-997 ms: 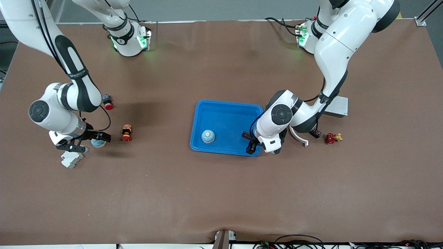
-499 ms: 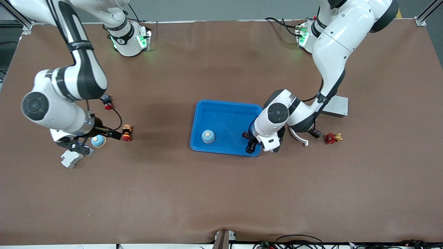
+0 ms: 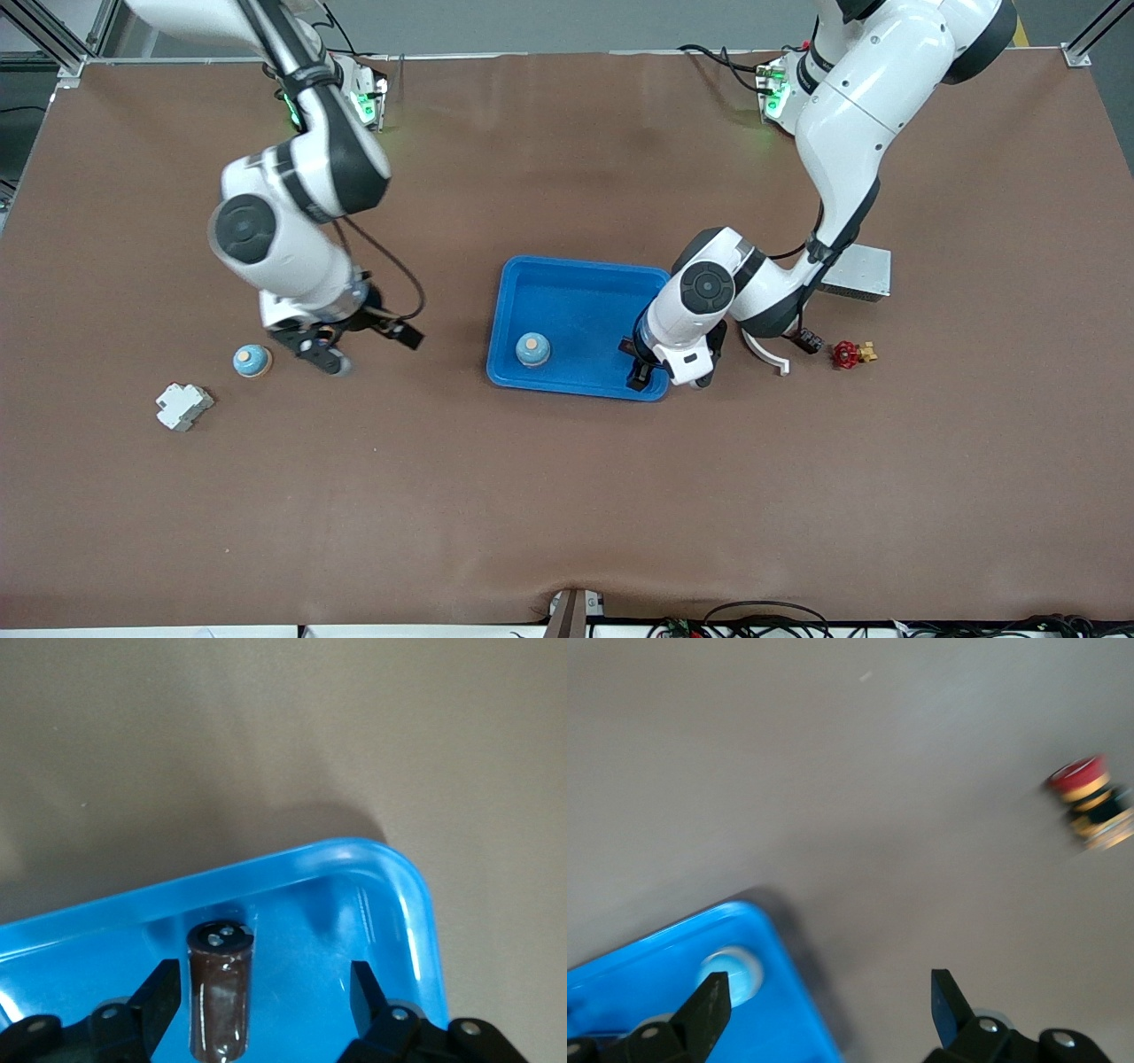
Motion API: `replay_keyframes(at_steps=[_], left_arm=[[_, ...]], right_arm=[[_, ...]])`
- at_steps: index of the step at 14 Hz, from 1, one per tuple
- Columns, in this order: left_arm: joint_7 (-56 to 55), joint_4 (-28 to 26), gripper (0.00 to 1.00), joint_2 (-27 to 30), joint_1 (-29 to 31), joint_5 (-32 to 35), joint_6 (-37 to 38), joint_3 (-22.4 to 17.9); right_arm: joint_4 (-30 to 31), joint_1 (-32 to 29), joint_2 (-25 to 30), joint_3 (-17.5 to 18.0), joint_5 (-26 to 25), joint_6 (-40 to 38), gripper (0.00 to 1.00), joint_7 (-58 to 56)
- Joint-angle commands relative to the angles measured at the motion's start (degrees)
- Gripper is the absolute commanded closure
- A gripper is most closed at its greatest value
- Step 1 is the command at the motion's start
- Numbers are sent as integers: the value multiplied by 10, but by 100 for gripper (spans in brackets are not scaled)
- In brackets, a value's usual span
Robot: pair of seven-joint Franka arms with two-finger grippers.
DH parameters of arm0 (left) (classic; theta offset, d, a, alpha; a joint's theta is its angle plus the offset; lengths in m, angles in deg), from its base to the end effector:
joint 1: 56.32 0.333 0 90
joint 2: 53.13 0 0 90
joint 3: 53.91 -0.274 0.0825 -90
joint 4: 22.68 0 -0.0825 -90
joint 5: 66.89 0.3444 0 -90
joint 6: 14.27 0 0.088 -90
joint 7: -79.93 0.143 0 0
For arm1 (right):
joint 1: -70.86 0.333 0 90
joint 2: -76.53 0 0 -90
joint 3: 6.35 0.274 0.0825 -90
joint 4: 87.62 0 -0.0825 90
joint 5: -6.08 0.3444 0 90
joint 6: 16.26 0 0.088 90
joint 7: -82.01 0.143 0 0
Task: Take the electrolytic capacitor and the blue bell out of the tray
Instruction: 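Grasp the second bell with the right gripper while the left gripper lifts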
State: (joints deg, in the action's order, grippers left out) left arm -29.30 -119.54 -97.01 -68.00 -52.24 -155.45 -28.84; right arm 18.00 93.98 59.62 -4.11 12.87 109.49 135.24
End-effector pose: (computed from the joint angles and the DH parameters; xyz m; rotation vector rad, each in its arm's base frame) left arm 0.5196 -0.3609 0.1544 2.4931 1.6929 -0.1413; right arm 0.5298 0.2586 0.3183 -2.9056 0.8277 0.0392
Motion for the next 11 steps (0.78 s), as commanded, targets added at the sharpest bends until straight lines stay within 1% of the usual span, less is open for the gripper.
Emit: replay_keyframes(at_steps=[1,3,5,6,7,8,9,10,11], left_arm=[[-23,0,15,5,-17,21,29,-11],[-23,1,15,7,-19,24,63,-11],[-31,0,15,10,-27,25,75,-11],[-33,0,21,10,-29,25,75,-11],[-33,0,31,9,-33,25,75,-11],[-33,3,50,8,-33,25,75,-11],[-32,5,89,8,-33,34,75,-11],[-33,8,100,11,-33,49,75,-10],[-33,12,100,16,-33,53,75,-9]], right_arm=[[-34,56,-53,-10,-2,33,0,79],[-81,82,-102,-10,-33,33,0,140],[-125,108,-154,-9,-74,33,0,203],[-145,118,-178,-10,-84,34,0,224],[-160,126,-197,-10,-86,34,0,234],[-168,132,-211,-10,-87,35,0,239],[-172,138,-223,-10,-90,42,0,242],[-172,142,-229,-10,-90,60,0,252],[-172,147,-239,-11,-91,73,0,261]])
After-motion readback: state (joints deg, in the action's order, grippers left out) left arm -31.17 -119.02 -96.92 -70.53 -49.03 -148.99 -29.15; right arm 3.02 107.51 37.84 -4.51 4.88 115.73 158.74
